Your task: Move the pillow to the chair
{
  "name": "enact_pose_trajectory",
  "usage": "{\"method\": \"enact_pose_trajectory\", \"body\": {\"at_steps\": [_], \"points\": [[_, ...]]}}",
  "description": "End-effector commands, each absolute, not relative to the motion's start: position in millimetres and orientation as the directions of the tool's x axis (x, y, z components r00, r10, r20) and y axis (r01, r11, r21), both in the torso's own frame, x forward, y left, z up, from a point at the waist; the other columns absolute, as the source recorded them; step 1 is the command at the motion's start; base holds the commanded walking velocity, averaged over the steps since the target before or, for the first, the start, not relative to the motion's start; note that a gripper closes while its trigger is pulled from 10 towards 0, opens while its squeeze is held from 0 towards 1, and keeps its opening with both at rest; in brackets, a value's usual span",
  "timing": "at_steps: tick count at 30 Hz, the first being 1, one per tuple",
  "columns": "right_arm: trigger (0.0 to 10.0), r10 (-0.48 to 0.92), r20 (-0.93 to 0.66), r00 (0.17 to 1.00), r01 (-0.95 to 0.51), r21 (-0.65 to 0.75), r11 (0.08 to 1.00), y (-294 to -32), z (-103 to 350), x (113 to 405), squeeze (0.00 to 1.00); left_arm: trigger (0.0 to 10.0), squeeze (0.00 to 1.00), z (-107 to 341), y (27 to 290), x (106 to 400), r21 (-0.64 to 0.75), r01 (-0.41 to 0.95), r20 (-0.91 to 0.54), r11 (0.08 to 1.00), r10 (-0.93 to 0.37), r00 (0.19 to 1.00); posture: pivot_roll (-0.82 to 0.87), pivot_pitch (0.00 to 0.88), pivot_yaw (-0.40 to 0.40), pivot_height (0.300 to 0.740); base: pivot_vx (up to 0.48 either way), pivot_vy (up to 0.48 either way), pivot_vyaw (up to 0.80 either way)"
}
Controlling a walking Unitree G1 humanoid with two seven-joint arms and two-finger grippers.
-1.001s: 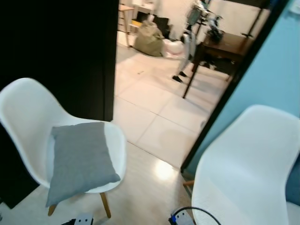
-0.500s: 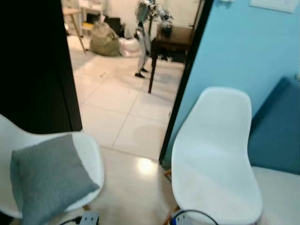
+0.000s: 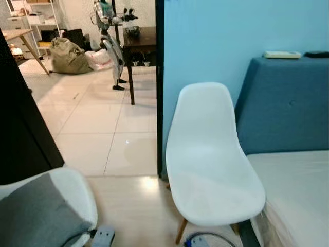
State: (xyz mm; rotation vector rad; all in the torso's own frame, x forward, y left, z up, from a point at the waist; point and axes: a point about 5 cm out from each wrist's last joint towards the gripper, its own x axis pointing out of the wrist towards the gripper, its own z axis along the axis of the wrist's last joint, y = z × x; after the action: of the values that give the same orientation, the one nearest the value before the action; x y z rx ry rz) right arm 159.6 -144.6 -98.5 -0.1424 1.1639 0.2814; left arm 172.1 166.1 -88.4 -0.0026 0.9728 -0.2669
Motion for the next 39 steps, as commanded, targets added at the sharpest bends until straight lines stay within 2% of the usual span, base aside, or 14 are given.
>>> {"method": "enact_pose_trajectory", "body": {"at_steps": [1,16,24,29,31,33,37,39], "points": [[10.0,0.143,-0.924,0.355,-0.278,0.042,0.96,-145,-100,157,0.0,10.0,0.0,-88,168,173,-0.117,0.22,-0.819,0.968,-0.22,0.53,0.15,0.0,0.028,0.74,0.0,0.0,-0.74],[10.0,0.13,-0.921,0.367,-0.307,0.012,0.952,-153,-97,163,0.0,10.0,0.0,-87,160,176,-0.139,0.168,-0.8,0.976,-0.211,0.562,0.16,0.0,-0.027,0.74,0.0,0.0,-0.74],[10.0,0.134,-0.903,0.409,-0.242,0.034,0.97,-155,-95,168,0.0,10.0,0.0,-76,161,197,-0.126,0.087,-0.735,0.988,-0.151,0.661,0.16,0.0,-0.044,0.74,0.0,0.0,-0.74],[10.0,0.143,-0.903,0.405,-0.237,0.047,0.97,-155,-95,168,0.0,10.0,0.0,-77,154,196,-0.126,0.14,-0.733,0.982,-0.187,0.653,0.16,0.0,-0.052,0.74,0.0,0.0,-0.74],[10.0,0.156,-0.907,0.39,-0.255,0.057,0.965,-153,-96,165,0.0,10.0,0.0,-78,146,193,-0.116,0.23,-0.737,0.966,-0.239,0.632,0.17,0.0,-0.05,0.74,0.0,0.0,-0.74],[10.0,0.16,-0.909,0.384,-0.258,0.06,0.964,-153,-96,164,0.0,10.0,0.0,-78,144,193,-0.111,0.257,-0.735,0.96,-0.254,0.629,0.16,0.0,-0.05,0.74,0.0,0.0,-0.74],[10.0,0.16,-0.91,0.383,-0.26,0.06,0.964,-153,-97,163,0.0,10.0,0.0,-76,148,195,-0.107,0.201,-0.722,0.974,-0.215,0.658,0.16,0.0,-0.05,0.74,0.0,0.0,-0.74],[10.0,0.159,-0.91,0.383,-0.26,0.059,0.964,-153,-97,162,0.0,10.0,0.0,-75,153,197,-0.109,0.132,-0.713,0.985,-0.171,0.68,0.15,0.0,-0.049,0.74,0.0,0.0,-0.74]]}}
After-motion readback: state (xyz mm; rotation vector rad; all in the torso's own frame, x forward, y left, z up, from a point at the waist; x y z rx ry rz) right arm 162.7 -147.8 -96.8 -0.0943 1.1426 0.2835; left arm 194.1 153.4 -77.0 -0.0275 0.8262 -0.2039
